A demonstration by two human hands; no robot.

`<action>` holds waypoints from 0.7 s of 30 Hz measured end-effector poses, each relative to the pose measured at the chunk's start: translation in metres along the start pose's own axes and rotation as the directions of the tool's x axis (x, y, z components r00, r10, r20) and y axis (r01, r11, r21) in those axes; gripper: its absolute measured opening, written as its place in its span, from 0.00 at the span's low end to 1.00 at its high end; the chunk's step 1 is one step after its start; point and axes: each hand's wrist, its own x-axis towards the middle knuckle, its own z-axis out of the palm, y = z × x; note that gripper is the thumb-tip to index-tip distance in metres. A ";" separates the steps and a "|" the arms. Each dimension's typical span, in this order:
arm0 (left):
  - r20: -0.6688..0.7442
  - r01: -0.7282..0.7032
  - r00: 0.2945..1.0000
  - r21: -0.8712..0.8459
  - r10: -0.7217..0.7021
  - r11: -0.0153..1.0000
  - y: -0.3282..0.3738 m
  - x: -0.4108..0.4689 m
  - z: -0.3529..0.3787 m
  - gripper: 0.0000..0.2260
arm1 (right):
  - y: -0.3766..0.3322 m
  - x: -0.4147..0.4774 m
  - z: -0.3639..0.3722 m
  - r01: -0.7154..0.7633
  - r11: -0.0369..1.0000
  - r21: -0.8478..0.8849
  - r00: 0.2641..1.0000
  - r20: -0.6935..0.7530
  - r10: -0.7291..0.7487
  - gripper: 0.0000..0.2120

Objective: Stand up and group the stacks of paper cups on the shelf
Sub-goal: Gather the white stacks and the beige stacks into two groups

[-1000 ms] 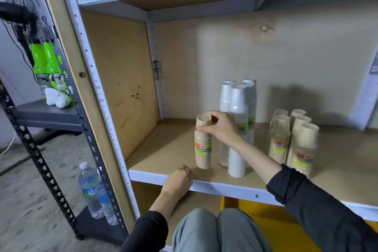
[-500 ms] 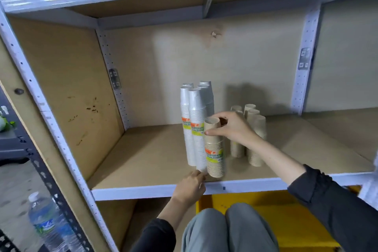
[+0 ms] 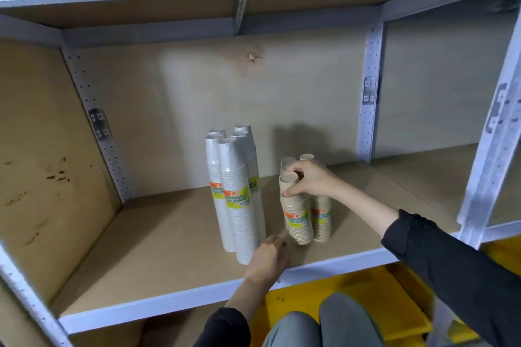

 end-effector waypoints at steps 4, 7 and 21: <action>-0.019 0.080 0.997 0.023 -0.080 0.997 0.005 0.013 0.000 0.16 | 0.003 0.007 -0.003 0.007 0.996 -0.084 0.999 0.035 -0.004 0.20; -0.064 0.116 0.991 -0.008 -0.117 0.993 0.002 0.023 0.005 0.15 | 0.004 0.012 -0.005 0.025 0.987 -0.157 0.997 0.075 -0.013 0.17; -0.153 0.194 0.960 -0.244 -0.235 0.950 0.002 0.039 0.007 0.14 | 0.014 0.023 -0.004 0.030 0.950 -0.312 0.991 0.135 0.013 0.22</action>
